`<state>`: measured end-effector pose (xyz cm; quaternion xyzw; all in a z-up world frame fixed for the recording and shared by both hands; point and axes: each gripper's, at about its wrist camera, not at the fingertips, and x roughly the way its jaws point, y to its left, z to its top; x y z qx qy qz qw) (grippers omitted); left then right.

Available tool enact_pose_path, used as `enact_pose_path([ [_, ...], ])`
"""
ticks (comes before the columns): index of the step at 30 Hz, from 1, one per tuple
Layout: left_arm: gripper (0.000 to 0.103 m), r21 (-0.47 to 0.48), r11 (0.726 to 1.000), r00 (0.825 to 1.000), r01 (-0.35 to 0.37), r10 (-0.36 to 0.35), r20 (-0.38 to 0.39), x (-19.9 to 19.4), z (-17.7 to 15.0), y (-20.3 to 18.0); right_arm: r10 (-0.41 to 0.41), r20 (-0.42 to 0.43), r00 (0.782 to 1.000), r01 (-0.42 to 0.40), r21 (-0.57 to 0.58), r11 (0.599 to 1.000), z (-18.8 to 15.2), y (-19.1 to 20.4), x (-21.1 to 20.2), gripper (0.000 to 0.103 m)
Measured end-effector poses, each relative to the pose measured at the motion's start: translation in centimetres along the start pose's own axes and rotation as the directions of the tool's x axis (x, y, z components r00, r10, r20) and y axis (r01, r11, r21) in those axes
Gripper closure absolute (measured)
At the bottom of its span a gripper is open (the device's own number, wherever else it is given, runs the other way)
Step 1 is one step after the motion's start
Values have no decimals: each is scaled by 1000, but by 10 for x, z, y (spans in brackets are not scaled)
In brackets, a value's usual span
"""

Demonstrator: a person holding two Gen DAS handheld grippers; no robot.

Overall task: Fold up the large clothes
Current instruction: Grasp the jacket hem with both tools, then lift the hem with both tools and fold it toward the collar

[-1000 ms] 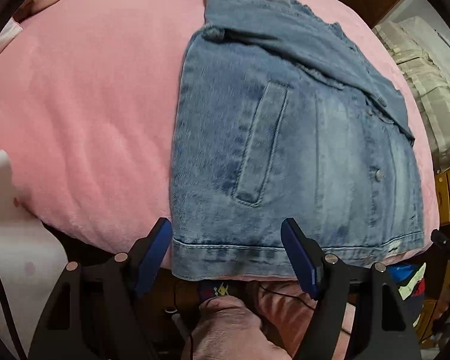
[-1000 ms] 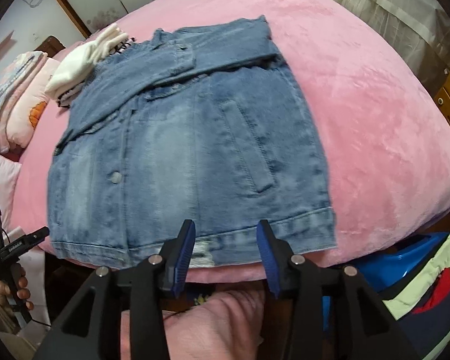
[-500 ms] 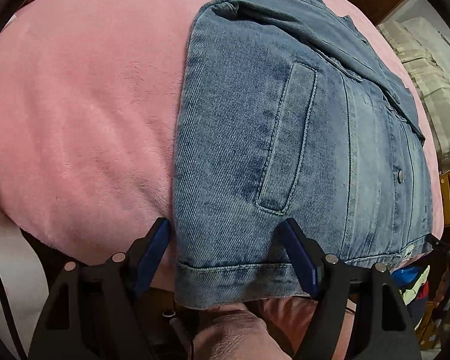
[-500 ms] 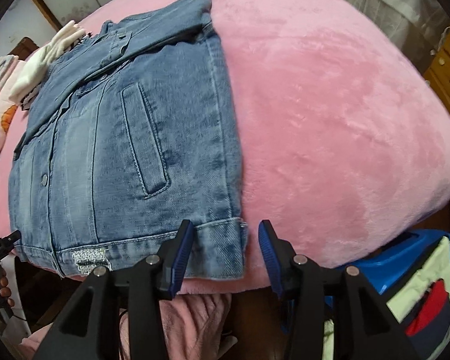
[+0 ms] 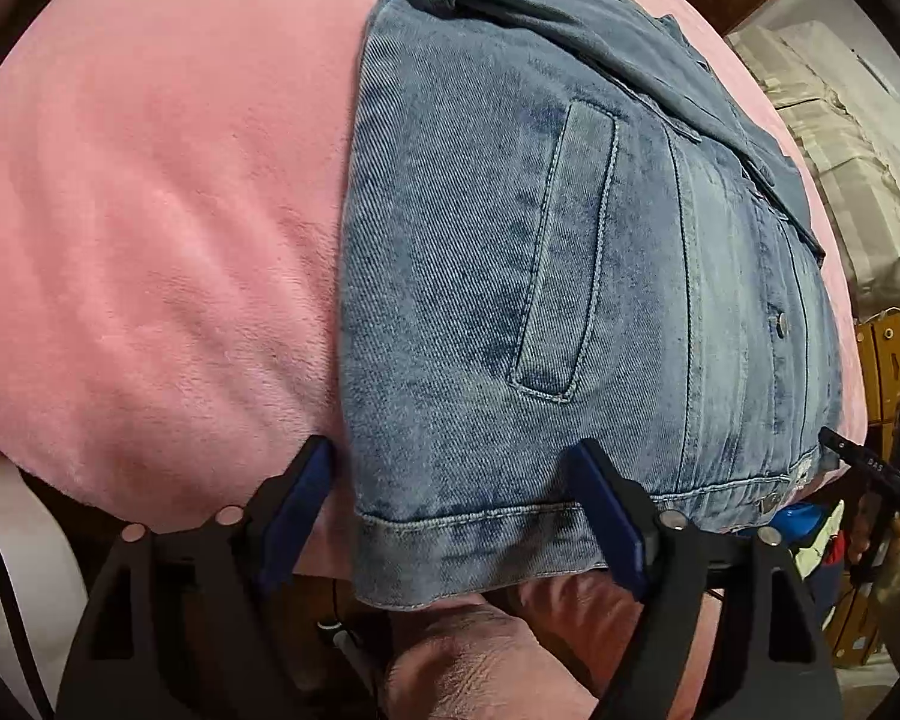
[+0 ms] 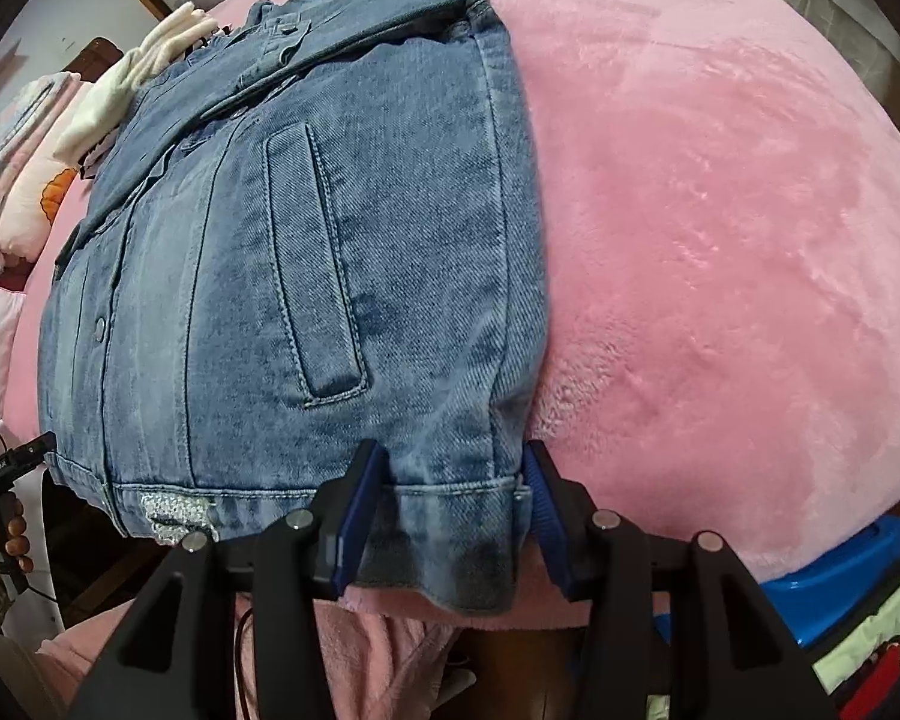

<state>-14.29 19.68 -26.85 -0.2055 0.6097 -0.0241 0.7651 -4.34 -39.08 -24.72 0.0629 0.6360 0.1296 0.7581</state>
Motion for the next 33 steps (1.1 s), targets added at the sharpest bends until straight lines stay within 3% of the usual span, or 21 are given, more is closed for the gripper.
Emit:
enact_pose_path([
  [4, 5, 56, 998, 1000, -12, 14, -26, 11, 3, -11, 11, 15, 1000, -11, 10, 1000, -2, -2, 2, 54],
  [9, 6, 99, 992, 995, -76, 81, -52, 19, 7, -25, -8, -1, 1000, 8, 13, 1000, -1, 0, 2, 57],
  [12, 28, 123, 988, 992, -95, 105, -74, 15, 11, -32, -37, -33, 999, 37, 2, 999, 5, 7, 1, 61],
  [14, 55, 141, 984, 987, -113, 127, -99, 10, 16, -35, -66, -47, 997, 66, -15, 998, 9, 13, -2, 72],
  [15, 59, 146, 983, 985, -112, 129, -115, 8, 18, -35, -73, -52, 996, 72, -21, 997, 10, 15, -3, 73],
  [17, 87, 168, 976, 976, -139, 164, -141, 4, 23, -39, -93, -68, 993, 91, -38, 995, 13, 21, -8, 79],
  [23, 93, 271, 948, 954, -170, 227, -195, -12, 38, -66, -96, -81, 992, 90, -66, 994, 20, 38, -40, 85],
  [33, 94, 280, 952, 958, -123, 188, -218, -56, 46, -88, -115, -121, 986, 94, -168, 981, 16, 65, -87, 86],
])
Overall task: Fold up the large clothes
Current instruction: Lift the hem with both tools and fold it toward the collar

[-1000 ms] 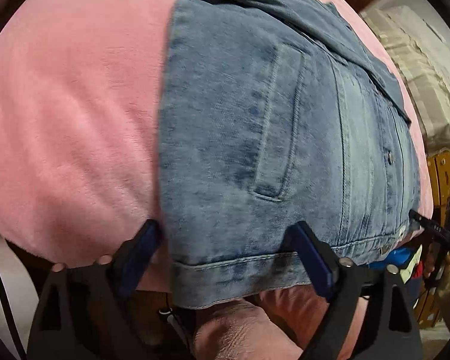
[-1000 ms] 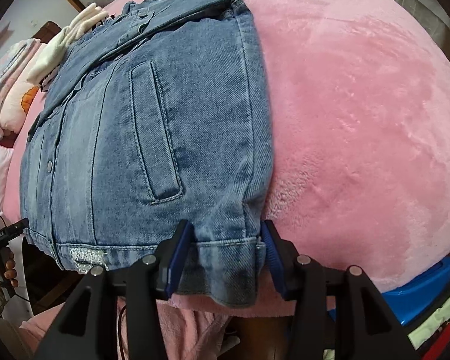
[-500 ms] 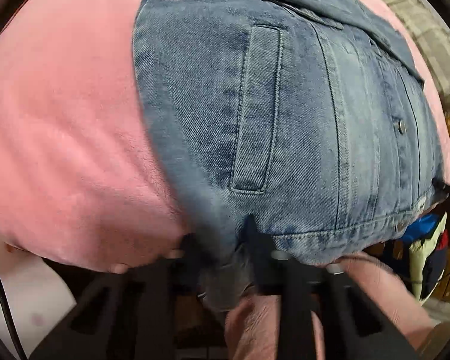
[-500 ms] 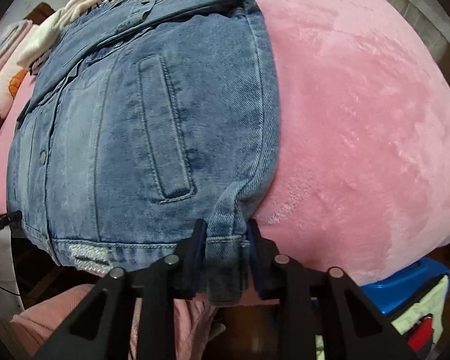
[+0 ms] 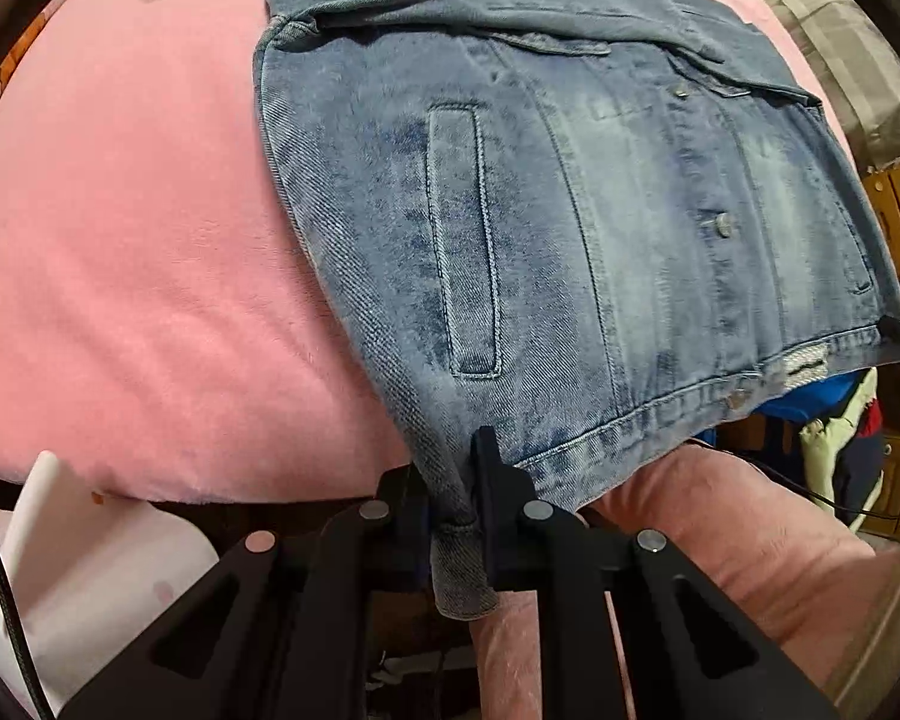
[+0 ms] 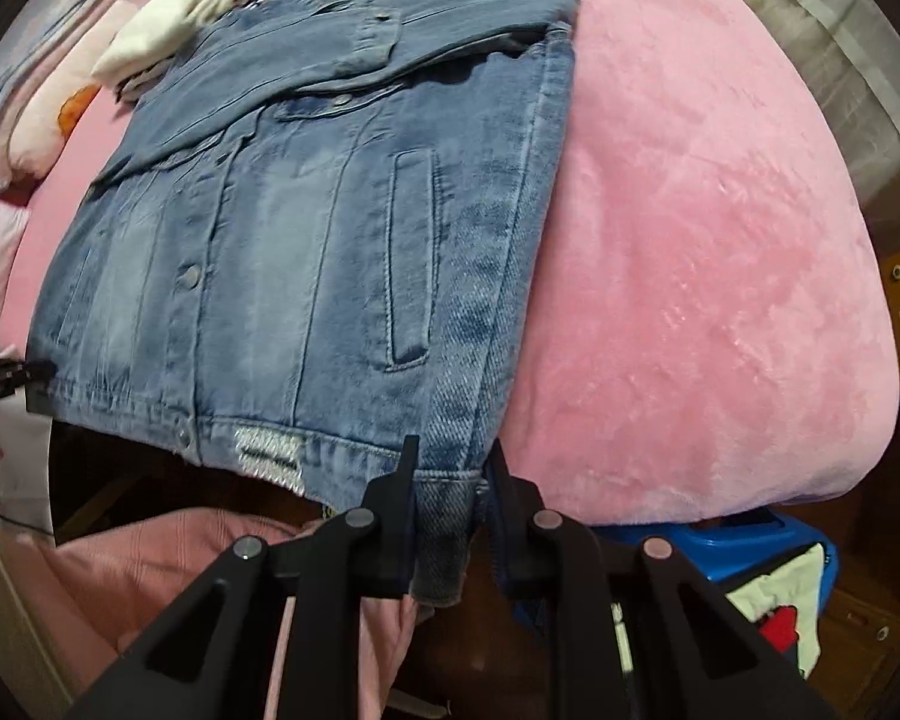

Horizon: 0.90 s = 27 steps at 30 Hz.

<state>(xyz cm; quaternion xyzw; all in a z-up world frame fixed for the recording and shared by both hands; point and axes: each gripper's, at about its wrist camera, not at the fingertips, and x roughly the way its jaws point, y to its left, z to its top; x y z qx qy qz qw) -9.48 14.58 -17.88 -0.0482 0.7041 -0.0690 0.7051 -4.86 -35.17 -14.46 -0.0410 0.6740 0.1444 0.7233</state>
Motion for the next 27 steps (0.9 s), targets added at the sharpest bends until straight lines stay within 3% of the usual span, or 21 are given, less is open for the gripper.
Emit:
enact_pose_path([
  [8, 94, -20, 1000, 1000, 24, -25, -17, -17, -1, -4, 21, -63, 998, -23, -28, 999, -2, 12, -17, 86],
  [17, 94, -146, 980, 991, 133, -133, 9, -60, 28, 26, 79, -73, 994, -76, 51, 996, 25, -8, -24, 86],
  [22, 94, -272, 937, 973, 220, -193, 123, -105, 72, 43, 137, 23, 990, -139, 104, 985, 77, -34, -54, 86],
  [27, 94, -388, 873, 943, 294, -200, 265, -135, 140, 60, 211, 135, 968, -230, 141, 963, 155, -52, -77, 86],
])
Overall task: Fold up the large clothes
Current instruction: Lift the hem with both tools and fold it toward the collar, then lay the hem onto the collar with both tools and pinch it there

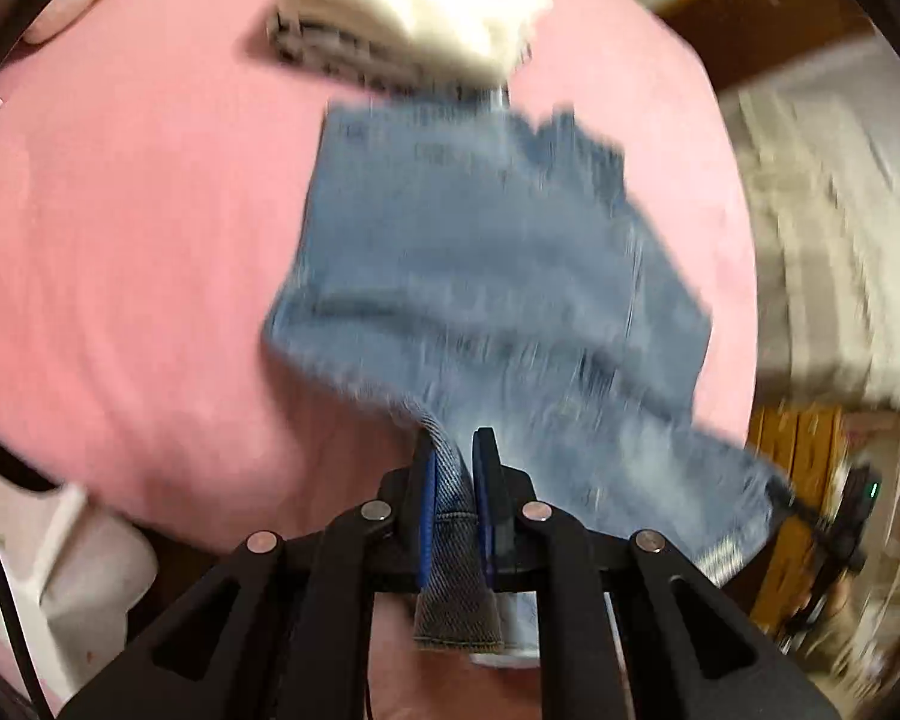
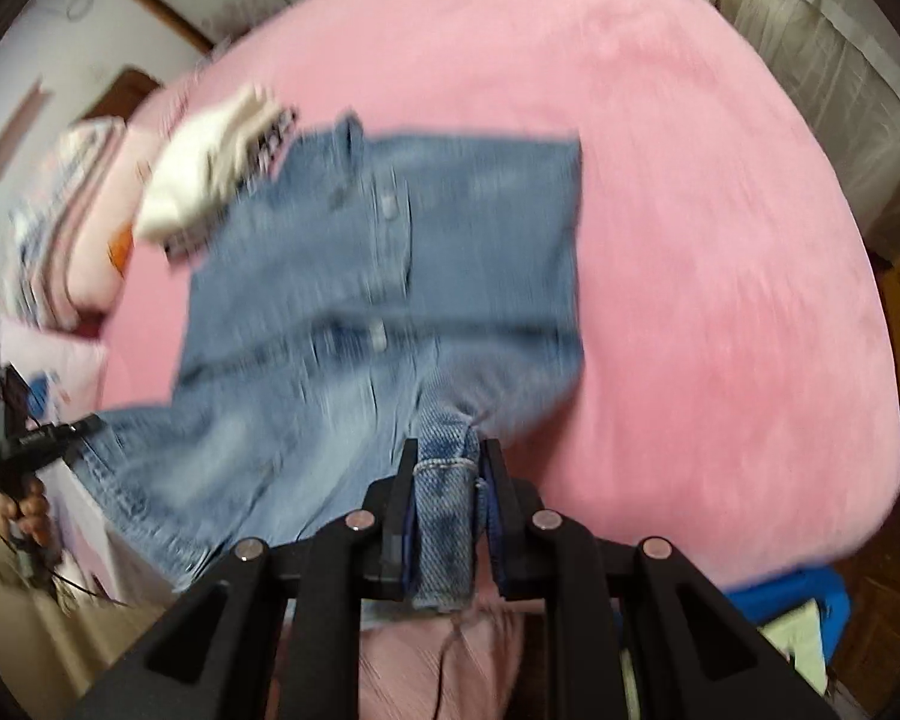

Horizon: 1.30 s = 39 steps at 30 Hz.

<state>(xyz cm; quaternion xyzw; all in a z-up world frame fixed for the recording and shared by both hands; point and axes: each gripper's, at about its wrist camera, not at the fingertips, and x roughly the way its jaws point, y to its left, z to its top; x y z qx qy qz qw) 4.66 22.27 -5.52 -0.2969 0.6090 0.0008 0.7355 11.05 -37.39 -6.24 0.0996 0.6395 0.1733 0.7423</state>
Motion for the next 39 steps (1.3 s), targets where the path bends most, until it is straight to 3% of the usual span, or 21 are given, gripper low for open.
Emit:
enact_pose_path([
  [6, 94, -130, 991, 984, -21, 43, 171, 8, 102, -7, 77, 61, 995, -83, 113, 990, 121, -8, 23, 83],
  [9, 93, -232, 972, 960, -29, 92, 263, 27, 148, 3, 58, 132, 990, -81, 177, 981, 179, -18, 46, 72],
  [11, 82, -296, 954, 949, -45, 133, 286, 40, 172, 11, 46, 189, 981, -88, 221, 971, 202, -29, 55, 53],
  [14, 77, -283, 948, 937, -144, 223, 270, 63, 192, 9, 20, 203, 979, -68, 231, 971, 228, -37, 80, 53],
  [19, 72, -80, 946, 929, -315, 325, 176, 116, 202, -7, 3, 111, 994, -20, 148, 989, 230, -34, 129, 53],
  [23, 63, 103, 927, 929, -362, 349, 125, 152, 199, -14, 3, 77, 997, -12, 123, 992, 214, -33, 155, 53],
  [25, 58, 161, 920, 932, -358, 344, 109, 168, 198, -13, -19, 57, 998, 13, 102, 995, 208, -30, 170, 53],
  [29, 58, 242, 916, 947, -320, 314, 65, 198, 201, -10, -53, 41, 998, 51, 27, 998, 200, -23, 190, 53],
  [32, 53, 251, 920, 954, -301, 295, 60, 207, 205, -4, -108, 38, 993, 110, -46, 993, 197, -14, 206, 53],
  [39, 42, 242, 942, 973, -231, 224, 56, 229, 219, 11, -167, 62, 984, 172, -96, 980, 193, -6, 219, 47],
])
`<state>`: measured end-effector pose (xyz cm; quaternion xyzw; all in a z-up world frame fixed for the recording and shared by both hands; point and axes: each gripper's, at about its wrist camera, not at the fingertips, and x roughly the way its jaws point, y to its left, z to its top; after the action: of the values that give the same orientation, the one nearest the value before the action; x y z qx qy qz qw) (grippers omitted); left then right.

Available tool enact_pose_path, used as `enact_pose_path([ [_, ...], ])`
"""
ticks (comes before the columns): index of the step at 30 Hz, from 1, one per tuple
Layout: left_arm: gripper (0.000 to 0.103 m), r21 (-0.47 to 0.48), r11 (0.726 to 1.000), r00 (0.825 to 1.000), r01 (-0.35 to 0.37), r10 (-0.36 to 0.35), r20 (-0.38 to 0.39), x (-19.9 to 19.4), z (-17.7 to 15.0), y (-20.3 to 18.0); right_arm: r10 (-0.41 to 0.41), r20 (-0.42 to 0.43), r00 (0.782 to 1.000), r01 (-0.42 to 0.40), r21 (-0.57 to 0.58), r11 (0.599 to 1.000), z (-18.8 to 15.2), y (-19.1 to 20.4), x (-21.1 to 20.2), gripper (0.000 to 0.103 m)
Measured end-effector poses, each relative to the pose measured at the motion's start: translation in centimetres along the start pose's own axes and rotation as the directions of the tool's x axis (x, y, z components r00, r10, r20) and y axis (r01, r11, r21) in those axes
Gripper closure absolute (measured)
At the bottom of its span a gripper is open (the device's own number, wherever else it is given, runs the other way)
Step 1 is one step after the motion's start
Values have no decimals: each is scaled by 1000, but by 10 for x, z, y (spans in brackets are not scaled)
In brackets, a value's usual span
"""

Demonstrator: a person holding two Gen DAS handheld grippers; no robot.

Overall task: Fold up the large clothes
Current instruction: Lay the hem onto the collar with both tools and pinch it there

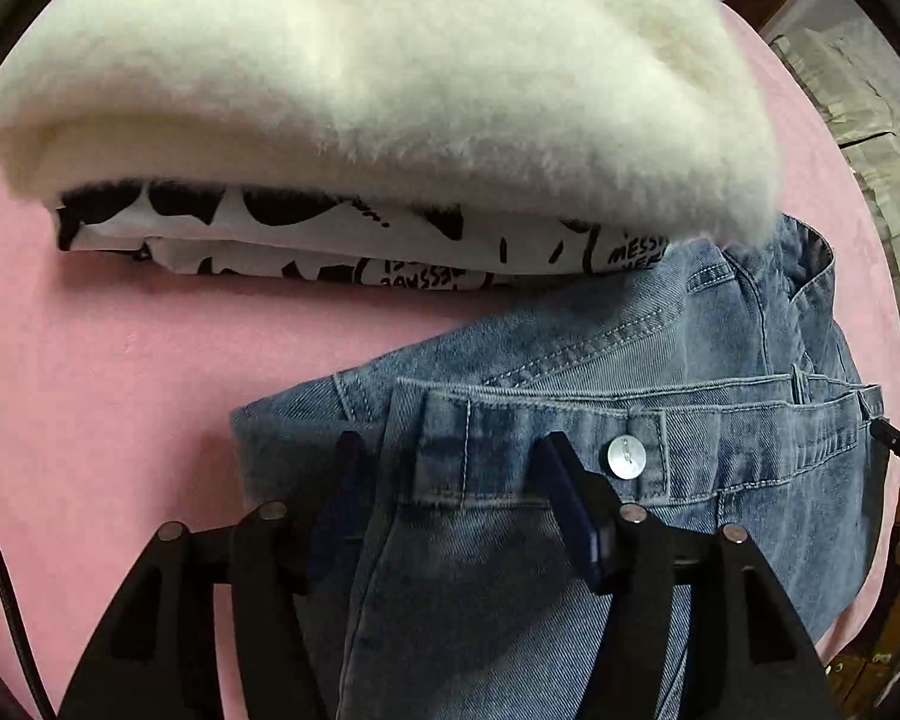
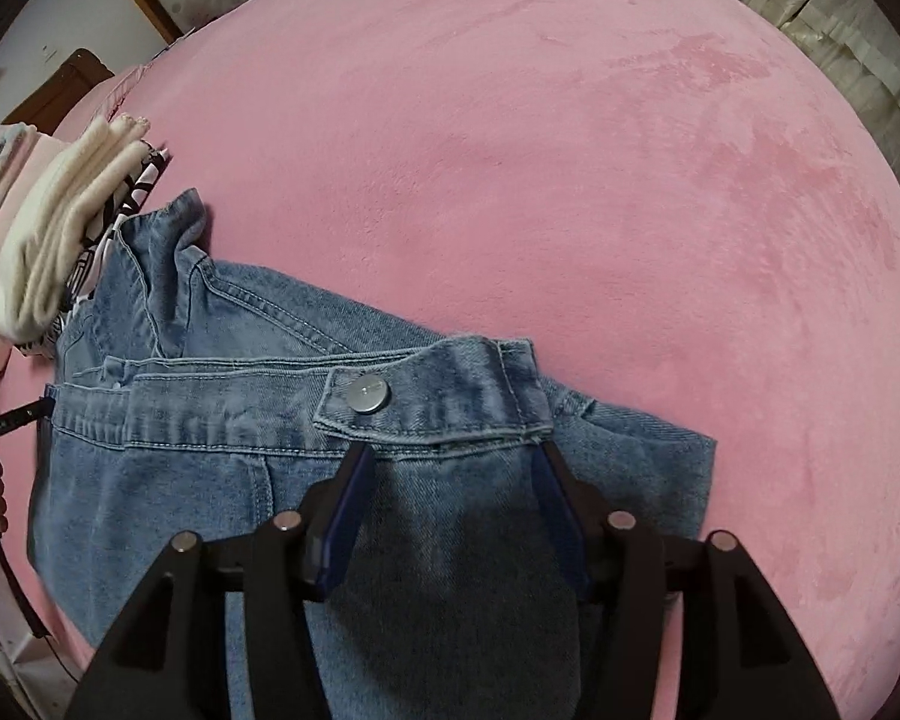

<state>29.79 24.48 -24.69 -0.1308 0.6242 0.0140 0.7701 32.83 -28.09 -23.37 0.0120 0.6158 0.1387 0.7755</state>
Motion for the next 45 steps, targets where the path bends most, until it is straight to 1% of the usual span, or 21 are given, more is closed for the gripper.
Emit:
enact_pose_path([
  [5, 29, 42, 999, 1000, -17, 17, 2, 12, 6, -2, -48, 9, 999, 49, -50, 998, -3, -1, 6, 46],
  [10, 27, 33, 999, 1000, -6, 6, 7, 20, 9, 0, -57, 25, 998, 58, -55, 997, -4, -1, 10, 46],
  [12, 34, 47, 999, 1000, -8, 7, 24, 20, 7, -3, -59, 37, 998, 61, -50, 997, -6, -1, 8, 49],
  [13, 52, 62, 998, 999, -10, 8, 35, 15, 5, -8, -63, 42, 997, 64, -41, 997, -7, 0, 8, 57],
  [14, 63, 84, 996, 999, -28, 24, 47, 14, 2, -15, -69, 46, 997, 71, -33, 997, -9, -2, 6, 71],
  [15, 65, 108, 992, 996, -67, 61, 58, 16, 1, -28, -78, 52, 996, 79, -22, 997, -10, -5, 4, 77],
  [16, 73, 125, 988, 994, -95, 87, 69, 14, 0, -34, -68, 53, 996, 68, -6, 998, -12, -9, 2, 81],
  [17, 87, 138, 982, 990, -127, 116, 83, 12, -2, -39, -57, 56, 997, 57, 6, 998, -14, -13, -2, 88],
  [18, 86, 145, 973, 981, -180, 167, 99, 10, -3, -43, -49, 59, 997, 48, 11, 999, -14, -14, -5, 89],
  [19, 93, 141, 972, 979, -190, 176, 106, 7, -4, -44, -52, 64, 997, 52, 8, 999, -15, -12, -9, 93],
  [21, 93, 124, 969, 971, -212, 195, 139, -3, -8, -51, -69, 86, 994, 70, -6, 998, -18, -4, -18, 95],
  [24, 93, 120, 959, 950, -256, 227, 217, -28, -14, -60, -86, 155, 984, 87, 5, 996, -23, 3, -43, 96],
  [28, 93, 115, 956, 922, -270, 223, 316, -60, -16, -77, -92, 236, 967, 83, 48, 995, -27, 2, -78, 96],
  [33, 93, 82, 949, 875, -306, 246, 416, -80, -11, -85, -103, 315, 944, 94, 45, 995, -12, 10, -97, 96],
  [35, 93, 66, 946, 870, -318, 264, 417, -74, -2, -81, -118, 329, 937, 110, 44, 993, -1, 12, -89, 96],
  [37, 93, 37, 944, 871, -326, 285, 401, -61, 4, -68, -128, 315, 940, 117, 53, 992, 8, 11, -70, 96],
  [38, 93, 31, 938, 866, -345, 305, 398, -46, 6, -65, -138, 303, 943, 127, 57, 990, 11, 12, -56, 96],
  [41, 93, 44, 922, 862, -386, 343, 372, -14, 8, -57, -195, 229, 954, 190, 43, 981, 14, 8, -6, 96],
  [42, 92, 56, 915, 857, -400, 352, 376, -4, 7, -57, -206, 200, 958, 202, 44, 978, 11, 4, 9, 95],
  [43, 92, 68, 906, 850, -417, 362, 382, 4, 6, -58, -218, 199, 955, 213, 45, 976, 9, 2, 18, 92],
  [45, 91, 81, 897, 847, -435, 377, 376, 15, 6, -59, -237, 204, 950, 231, 53, 971, 8, 3, 21, 89],
])
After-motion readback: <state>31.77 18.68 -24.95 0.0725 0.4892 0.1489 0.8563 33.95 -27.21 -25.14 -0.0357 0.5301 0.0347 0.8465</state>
